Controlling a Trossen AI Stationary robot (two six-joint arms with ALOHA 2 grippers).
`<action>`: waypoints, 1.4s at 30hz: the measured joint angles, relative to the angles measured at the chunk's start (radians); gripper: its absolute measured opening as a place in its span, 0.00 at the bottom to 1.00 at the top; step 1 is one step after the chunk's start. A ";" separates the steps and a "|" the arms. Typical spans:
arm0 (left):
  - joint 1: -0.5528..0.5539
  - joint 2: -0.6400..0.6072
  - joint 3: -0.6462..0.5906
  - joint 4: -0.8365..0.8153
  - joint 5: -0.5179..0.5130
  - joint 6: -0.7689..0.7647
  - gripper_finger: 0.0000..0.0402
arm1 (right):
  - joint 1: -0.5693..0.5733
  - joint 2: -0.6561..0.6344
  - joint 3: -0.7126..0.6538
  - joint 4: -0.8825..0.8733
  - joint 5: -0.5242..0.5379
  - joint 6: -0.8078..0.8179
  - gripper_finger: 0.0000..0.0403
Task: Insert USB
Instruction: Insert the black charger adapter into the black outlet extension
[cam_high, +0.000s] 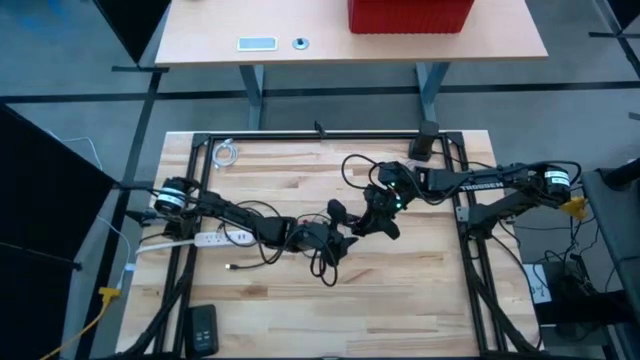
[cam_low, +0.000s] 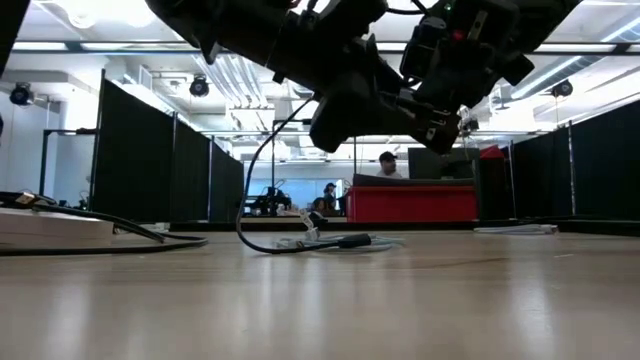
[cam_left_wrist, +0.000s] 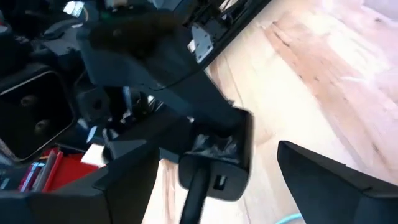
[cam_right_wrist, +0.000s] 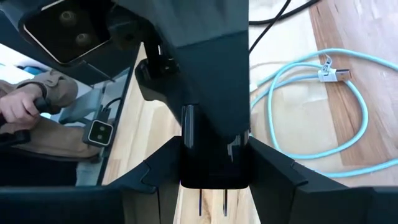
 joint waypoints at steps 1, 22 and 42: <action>0.000 0.004 0.000 0.000 0.003 0.000 0.78 | 0.000 0.000 0.000 0.000 0.000 -0.003 0.35; 0.002 0.028 0.004 0.019 -0.014 0.002 0.36 | 0.001 0.000 0.000 -0.001 -0.002 -0.017 0.35; -0.027 -0.122 0.002 -0.237 -0.064 -0.178 0.36 | -0.040 -0.124 0.000 -0.104 0.108 -0.165 0.59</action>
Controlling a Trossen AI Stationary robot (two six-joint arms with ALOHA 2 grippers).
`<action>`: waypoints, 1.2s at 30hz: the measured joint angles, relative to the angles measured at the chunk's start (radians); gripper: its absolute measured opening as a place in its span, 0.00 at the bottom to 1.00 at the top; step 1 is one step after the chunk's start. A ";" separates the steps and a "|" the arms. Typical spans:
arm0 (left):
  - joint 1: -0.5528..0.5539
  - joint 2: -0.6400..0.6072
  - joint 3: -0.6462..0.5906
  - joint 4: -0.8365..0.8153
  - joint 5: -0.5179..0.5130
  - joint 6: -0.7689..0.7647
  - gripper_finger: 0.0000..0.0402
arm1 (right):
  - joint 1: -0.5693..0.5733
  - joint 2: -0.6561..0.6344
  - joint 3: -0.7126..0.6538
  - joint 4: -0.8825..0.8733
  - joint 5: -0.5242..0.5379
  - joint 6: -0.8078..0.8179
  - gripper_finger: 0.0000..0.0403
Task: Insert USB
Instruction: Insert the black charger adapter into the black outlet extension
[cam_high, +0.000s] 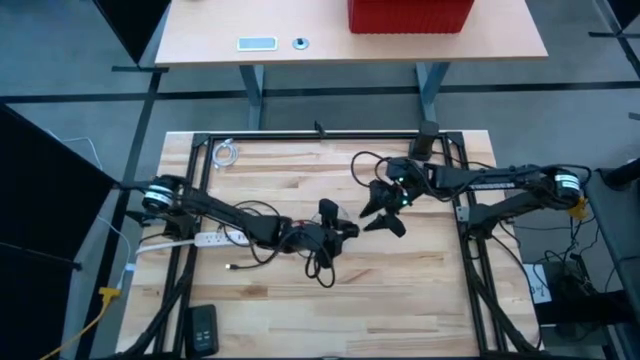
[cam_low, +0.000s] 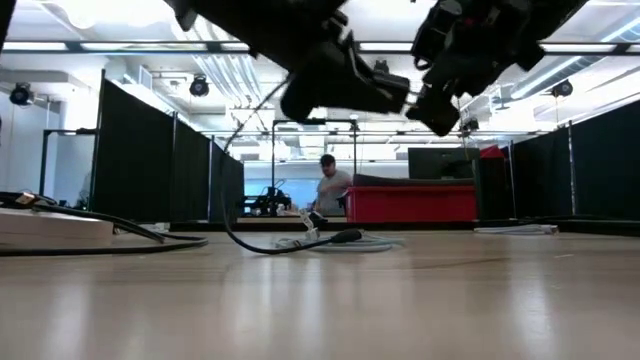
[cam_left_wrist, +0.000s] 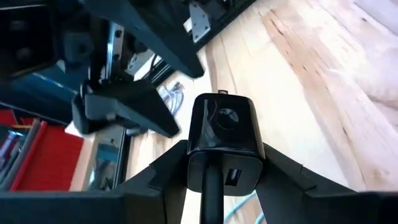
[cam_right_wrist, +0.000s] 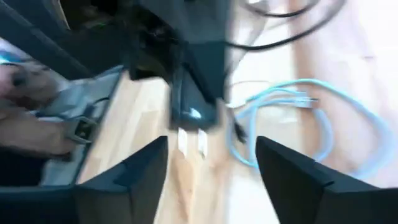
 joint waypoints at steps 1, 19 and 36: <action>-0.003 -0.020 0.000 -0.027 0.000 -0.010 0.36 | -0.008 -0.017 0.000 -0.031 0.043 -0.022 0.61; 0.008 -0.286 -0.058 -0.042 -0.053 -0.066 0.36 | -0.202 -0.019 0.199 -0.477 0.853 0.111 0.55; -0.002 -0.322 -0.065 -0.482 -0.201 -0.288 0.36 | -0.504 0.230 0.476 -0.761 1.009 0.324 0.61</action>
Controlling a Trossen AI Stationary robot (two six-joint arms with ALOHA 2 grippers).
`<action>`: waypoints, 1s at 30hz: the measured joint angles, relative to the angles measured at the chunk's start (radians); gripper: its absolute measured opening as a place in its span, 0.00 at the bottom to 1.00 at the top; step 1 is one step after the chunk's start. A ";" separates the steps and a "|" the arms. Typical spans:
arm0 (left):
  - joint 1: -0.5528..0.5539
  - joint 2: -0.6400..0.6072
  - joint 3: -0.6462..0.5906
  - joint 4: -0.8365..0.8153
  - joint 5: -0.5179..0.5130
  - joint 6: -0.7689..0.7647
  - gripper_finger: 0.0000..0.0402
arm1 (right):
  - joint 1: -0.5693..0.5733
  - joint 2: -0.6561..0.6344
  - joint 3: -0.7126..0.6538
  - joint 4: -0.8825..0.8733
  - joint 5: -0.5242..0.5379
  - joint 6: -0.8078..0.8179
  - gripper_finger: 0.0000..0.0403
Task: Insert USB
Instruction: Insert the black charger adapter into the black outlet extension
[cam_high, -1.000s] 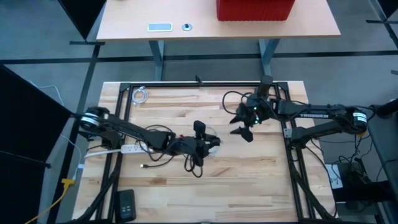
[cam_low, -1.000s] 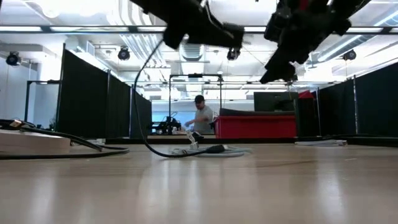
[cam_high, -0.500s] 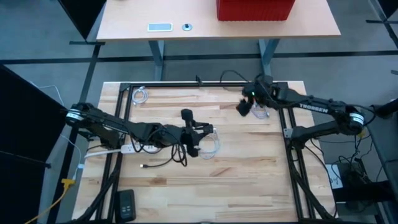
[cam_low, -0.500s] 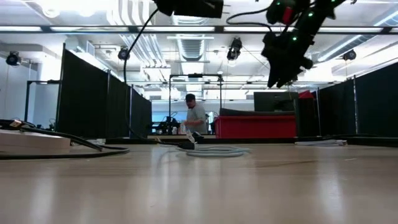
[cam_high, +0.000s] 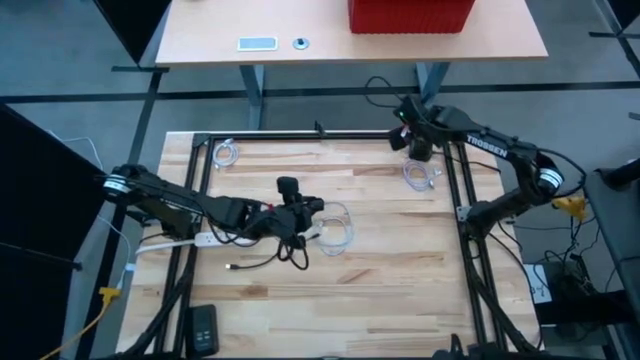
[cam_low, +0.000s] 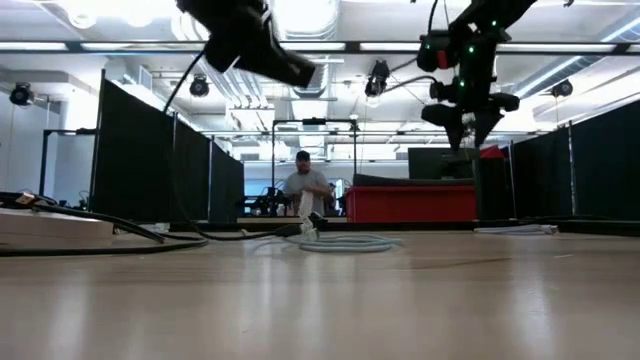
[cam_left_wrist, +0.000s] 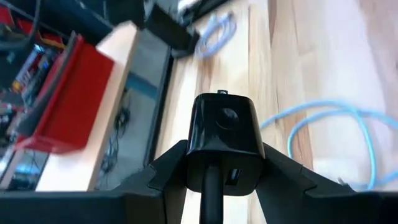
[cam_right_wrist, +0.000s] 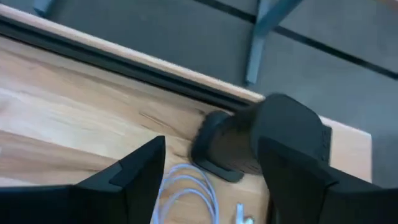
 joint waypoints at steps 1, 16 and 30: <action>-0.001 -0.001 -0.002 -0.012 0.000 -0.012 0.36 | -0.014 0.005 0.000 -0.003 -0.012 0.009 0.63; -0.037 -0.007 -0.010 0.024 0.008 0.010 0.36 | -0.171 0.044 0.042 -0.038 -0.065 0.135 0.79; -0.036 -0.007 -0.010 0.037 0.063 0.020 0.36 | -0.186 0.111 0.053 -0.053 -0.032 0.237 0.74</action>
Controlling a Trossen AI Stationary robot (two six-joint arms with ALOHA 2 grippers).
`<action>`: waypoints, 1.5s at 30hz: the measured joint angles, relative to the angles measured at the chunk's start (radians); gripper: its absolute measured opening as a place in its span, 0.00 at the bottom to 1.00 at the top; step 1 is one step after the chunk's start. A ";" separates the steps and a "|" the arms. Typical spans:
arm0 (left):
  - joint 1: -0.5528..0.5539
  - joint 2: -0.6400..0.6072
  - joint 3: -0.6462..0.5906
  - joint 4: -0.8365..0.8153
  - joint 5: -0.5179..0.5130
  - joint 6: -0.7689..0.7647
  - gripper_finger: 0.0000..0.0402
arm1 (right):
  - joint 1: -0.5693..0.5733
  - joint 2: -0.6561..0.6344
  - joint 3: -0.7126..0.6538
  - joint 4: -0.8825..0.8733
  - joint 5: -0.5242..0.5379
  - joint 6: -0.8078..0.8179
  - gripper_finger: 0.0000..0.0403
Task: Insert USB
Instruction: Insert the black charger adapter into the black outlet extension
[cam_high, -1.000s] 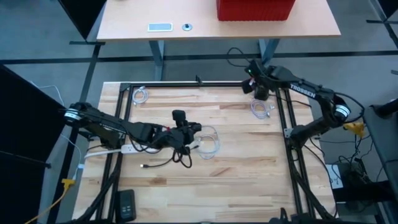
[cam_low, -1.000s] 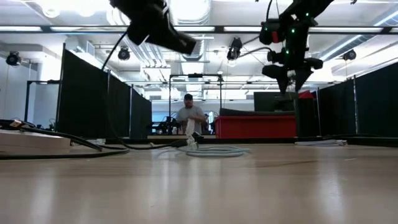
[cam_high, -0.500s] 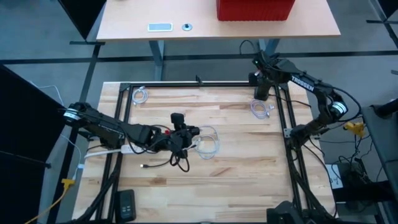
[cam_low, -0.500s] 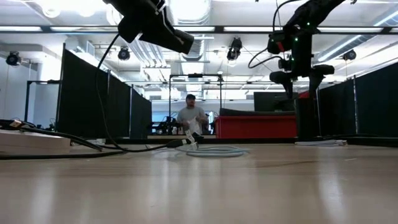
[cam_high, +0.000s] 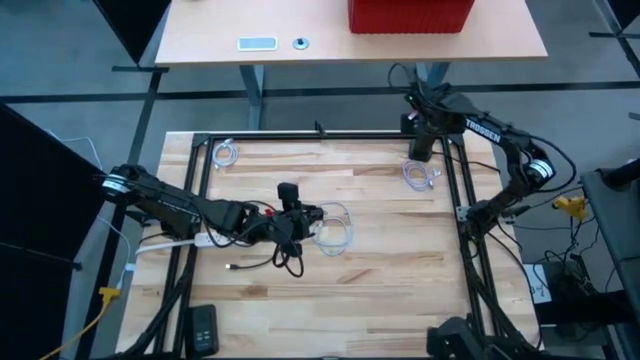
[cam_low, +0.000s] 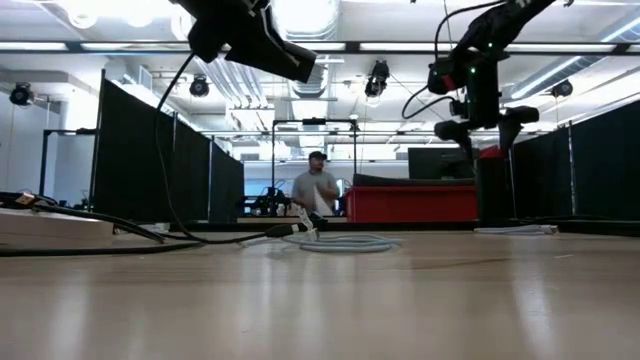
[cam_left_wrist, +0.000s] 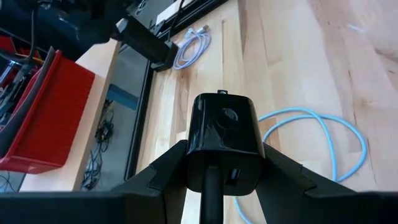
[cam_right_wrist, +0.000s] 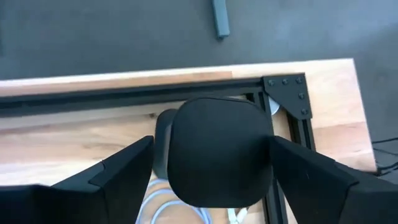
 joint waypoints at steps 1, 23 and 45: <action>0.000 0.000 0.000 0.000 0.000 0.000 0.36 | 0.000 0.008 0.001 0.004 0.012 0.000 0.74; 0.000 0.000 0.000 -0.005 0.002 -0.001 0.36 | -0.007 0.041 0.079 -0.110 -0.035 0.055 0.72; 0.000 0.000 0.000 -0.008 0.024 -0.007 0.36 | -0.020 0.003 0.089 -0.150 -0.039 0.028 0.79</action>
